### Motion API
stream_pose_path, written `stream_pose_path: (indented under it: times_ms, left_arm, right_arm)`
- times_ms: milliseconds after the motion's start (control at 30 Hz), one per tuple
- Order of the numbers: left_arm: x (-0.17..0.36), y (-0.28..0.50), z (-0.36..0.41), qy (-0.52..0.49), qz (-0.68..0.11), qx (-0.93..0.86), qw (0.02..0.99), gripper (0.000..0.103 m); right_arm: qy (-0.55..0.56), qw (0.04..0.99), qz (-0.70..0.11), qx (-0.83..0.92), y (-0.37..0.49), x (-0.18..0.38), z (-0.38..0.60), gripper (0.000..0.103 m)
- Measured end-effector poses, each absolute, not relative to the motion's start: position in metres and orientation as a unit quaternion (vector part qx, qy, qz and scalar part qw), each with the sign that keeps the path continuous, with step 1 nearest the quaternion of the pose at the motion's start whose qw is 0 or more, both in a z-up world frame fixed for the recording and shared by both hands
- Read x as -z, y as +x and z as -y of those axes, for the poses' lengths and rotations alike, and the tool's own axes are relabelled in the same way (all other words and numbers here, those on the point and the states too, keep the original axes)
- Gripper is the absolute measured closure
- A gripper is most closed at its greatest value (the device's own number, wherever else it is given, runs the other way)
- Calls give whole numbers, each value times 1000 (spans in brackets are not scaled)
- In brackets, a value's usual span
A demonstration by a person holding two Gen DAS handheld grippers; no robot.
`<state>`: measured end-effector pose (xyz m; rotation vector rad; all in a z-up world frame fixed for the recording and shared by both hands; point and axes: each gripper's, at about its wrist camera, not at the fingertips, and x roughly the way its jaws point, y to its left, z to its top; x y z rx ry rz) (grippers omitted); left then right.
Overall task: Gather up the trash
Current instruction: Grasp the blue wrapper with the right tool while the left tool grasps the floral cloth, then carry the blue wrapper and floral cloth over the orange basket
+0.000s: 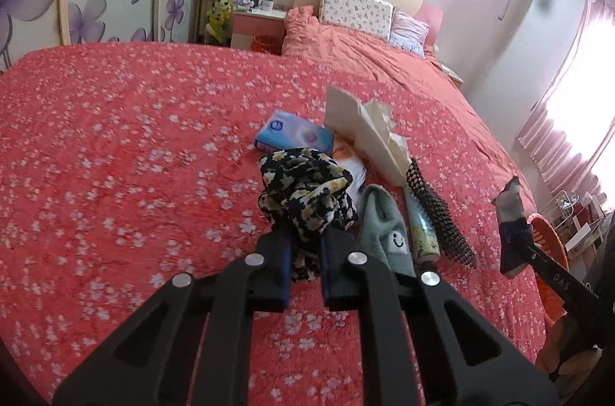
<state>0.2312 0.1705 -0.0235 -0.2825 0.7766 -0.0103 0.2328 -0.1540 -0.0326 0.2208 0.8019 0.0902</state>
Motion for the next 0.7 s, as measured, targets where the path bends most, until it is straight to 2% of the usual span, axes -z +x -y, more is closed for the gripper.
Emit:
stream_pose_path:
  times_ms: [300, 700]
  left_arm:
    - [-7, 208, -151, -129, -352, 24, 927, 91]
    - [-27, 199, -83, -111, -344, 89, 928, 91]
  right_arm:
    - [118, 924, -363, -39, 206, 16, 172, 90]
    - [139, 932, -334, -21, 179, 2, 207, 90]
